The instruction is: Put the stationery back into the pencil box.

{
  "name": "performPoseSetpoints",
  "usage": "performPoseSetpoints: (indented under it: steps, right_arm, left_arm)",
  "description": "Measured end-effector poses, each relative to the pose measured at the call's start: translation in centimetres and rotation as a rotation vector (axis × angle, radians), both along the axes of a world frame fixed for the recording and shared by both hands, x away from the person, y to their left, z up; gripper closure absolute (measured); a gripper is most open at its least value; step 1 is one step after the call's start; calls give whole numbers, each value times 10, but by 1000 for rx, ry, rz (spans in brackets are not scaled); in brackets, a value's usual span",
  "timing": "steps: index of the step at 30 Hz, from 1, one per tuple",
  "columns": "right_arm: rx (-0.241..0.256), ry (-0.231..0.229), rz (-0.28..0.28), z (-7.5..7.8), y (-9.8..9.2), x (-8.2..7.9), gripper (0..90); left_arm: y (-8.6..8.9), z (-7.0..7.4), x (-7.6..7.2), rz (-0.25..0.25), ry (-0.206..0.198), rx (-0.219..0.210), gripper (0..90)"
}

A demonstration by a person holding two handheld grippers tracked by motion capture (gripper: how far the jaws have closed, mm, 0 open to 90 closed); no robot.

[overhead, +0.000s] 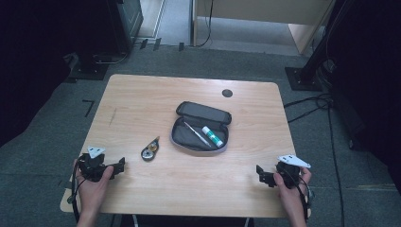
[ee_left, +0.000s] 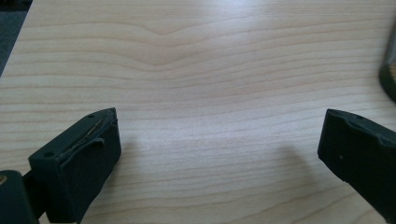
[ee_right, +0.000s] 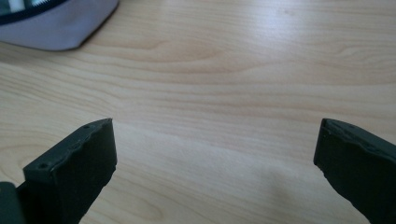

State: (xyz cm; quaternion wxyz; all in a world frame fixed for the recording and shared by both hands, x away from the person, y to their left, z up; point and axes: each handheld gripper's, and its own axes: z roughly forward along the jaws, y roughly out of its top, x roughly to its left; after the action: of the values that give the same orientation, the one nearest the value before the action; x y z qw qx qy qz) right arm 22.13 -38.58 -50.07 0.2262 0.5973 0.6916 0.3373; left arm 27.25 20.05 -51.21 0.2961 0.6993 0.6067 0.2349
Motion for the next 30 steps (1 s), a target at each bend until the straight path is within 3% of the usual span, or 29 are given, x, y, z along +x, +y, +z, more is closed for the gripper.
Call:
performPoseSetpoints:
  steps: [10, 15, 23, 30]
  right_arm:
    - [-37, 50, -39, -23, -18, -15, 0]
    - [-68, 35, -36, -26, -17, -16, 0]
    - [-69, 35, -36, -26, -17, -16, 0]
    - [-68, 35, -36, -26, -17, -16, 0]
  left_arm:
    - [-18, 17, -2, -93, -36, -11, 0]
    - [-29, 23, 1, -139, -44, -20, 0]
    - [-51, 20, 7, -220, -33, -33, 0]
    - [-73, 13, 12, -247, -3, -25, 0]
